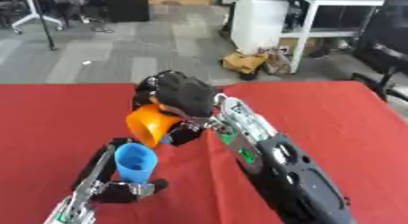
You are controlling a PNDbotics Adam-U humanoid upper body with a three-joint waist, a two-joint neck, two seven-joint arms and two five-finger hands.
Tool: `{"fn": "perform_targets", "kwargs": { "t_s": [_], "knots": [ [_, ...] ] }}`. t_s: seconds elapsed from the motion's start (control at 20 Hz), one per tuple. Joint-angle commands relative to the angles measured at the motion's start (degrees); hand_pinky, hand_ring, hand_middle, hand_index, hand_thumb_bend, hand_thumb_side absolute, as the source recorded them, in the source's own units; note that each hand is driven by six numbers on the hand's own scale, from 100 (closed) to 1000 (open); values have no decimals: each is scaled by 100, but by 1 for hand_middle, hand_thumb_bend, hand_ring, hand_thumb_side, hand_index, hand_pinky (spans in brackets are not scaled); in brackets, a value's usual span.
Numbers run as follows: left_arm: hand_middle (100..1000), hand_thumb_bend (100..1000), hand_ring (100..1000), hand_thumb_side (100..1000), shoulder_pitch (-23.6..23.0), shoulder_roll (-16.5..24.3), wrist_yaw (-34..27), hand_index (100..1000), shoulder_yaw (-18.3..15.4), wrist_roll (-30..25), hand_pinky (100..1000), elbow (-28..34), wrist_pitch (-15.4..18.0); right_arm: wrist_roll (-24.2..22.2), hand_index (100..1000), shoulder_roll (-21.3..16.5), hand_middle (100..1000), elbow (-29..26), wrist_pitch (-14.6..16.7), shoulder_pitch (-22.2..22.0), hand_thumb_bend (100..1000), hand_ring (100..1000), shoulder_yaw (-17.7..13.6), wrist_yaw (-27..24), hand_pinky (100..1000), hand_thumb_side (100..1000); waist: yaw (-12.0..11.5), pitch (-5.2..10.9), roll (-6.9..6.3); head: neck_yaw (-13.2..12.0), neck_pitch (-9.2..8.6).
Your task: Pour the contents of one cup into another cup.
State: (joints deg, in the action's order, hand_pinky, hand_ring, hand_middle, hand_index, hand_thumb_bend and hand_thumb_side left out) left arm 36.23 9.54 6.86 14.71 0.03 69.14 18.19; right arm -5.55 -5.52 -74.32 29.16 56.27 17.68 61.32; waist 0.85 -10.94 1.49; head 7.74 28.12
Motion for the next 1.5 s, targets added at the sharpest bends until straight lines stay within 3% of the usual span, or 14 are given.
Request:
{"fn": "perform_targets", "kwargs": {
  "t_s": [0.05, 0.1, 0.15, 0.5, 0.7, 0.75, 0.8, 0.95, 1.05, 1.2, 1.35, 1.4, 1.45, 1.5],
  "knots": [
    [549, 1000, 517, 232, 72, 58, 172, 668, -91, 270, 683, 5, 121, 128, 273, -179, 234, -374, -192, -16, 368, 259, -175, -490, 569, 100, 20, 105, -25, -6, 1],
    [560, 1000, 527, 235, 61, 75, 204, 675, -100, 280, 696, 15, 156, 177, 267, -228, 234, -493, -297, -92, 224, 255, -258, -705, 567, 100, 28, 102, -28, -14, 4],
    [576, 1000, 541, 241, 50, 88, 226, 683, -111, 280, 700, 29, 183, 224, 263, -284, 227, -622, -415, -168, 370, 253, -338, -925, 567, 100, 36, 99, -30, -22, 5],
    [584, 1000, 547, 270, -54, 213, 75, 693, -234, 251, 702, 146, 211, 937, 242, -796, 206, -1384, -1549, -937, 357, 244, -1385, -2702, 557, 100, 104, 76, -53, -86, 2],
    [577, 1000, 540, 288, -116, 260, -85, 691, -316, 345, 698, 343, 144, 1493, 232, -800, 200, -948, -2081, -1376, 319, 244, -1842, -4007, 552, 100, 113, 76, -98, -97, 9],
    [576, 1000, 539, 328, -125, 265, -142, 690, -334, 365, 698, 404, 123, 1621, 233, -785, 202, -730, -2146, -1458, 361, 247, -1905, -4330, 553, 100, 110, 80, -110, -98, 14],
    [574, 1000, 537, 290, -131, 269, -202, 689, -352, 383, 696, 466, 100, 1751, 232, -765, 202, -467, -2199, -1538, 324, 248, -1949, -4612, 553, 100, 105, 84, -125, -100, 17],
    [568, 1000, 531, 287, -137, 266, -360, 684, -375, 408, 693, 600, 27, 2030, 234, -678, 208, 332, -2213, -1675, 325, 254, -1918, -5085, 558, 100, 80, 95, -165, -87, 18],
    [566, 1000, 529, 290, -142, 257, -437, 682, -364, 389, 691, 654, -7, 2002, 239, -601, 214, 659, -2106, -1694, 321, 259, -1772, -5099, 562, 100, 65, 99, -190, -78, 28],
    [564, 1000, 527, 295, -143, 234, -510, 681, -353, 361, 690, 682, -49, 1747, 267, -458, 251, 855, -1890, -1649, 335, 291, -1516, -4886, 574, 100, 52, 103, -208, -37, 36],
    [564, 1000, 525, 296, -140, 210, -529, 681, -341, 325, 690, 674, -68, 1515, 324, -346, 332, 927, -1685, -1599, 380, 379, -1364, -4873, 610, 100, 46, 107, -217, -27, 41],
    [564, 1000, 525, 297, -140, 205, -528, 682, -337, 310, 689, 668, -70, 1428, 383, -332, 410, 919, -1606, -1586, 426, 470, -1323, -4870, 665, 107, 45, 108, -218, -23, 44],
    [564, 1000, 525, 297, -139, 203, -526, 682, -336, 295, 689, 663, -71, 1335, 429, -328, 464, 906, -1532, -1581, 459, 519, -1294, -4851, 702, 171, 45, 108, -218, -20, 46],
    [564, 1000, 525, 297, -139, 203, -527, 682, -338, 285, 689, 659, -70, 1228, 605, -333, 619, 890, -1460, -1579, 582, 666, -1270, -4815, 821, 331, 44, 109, -217, -21, 47]
  ]
}}
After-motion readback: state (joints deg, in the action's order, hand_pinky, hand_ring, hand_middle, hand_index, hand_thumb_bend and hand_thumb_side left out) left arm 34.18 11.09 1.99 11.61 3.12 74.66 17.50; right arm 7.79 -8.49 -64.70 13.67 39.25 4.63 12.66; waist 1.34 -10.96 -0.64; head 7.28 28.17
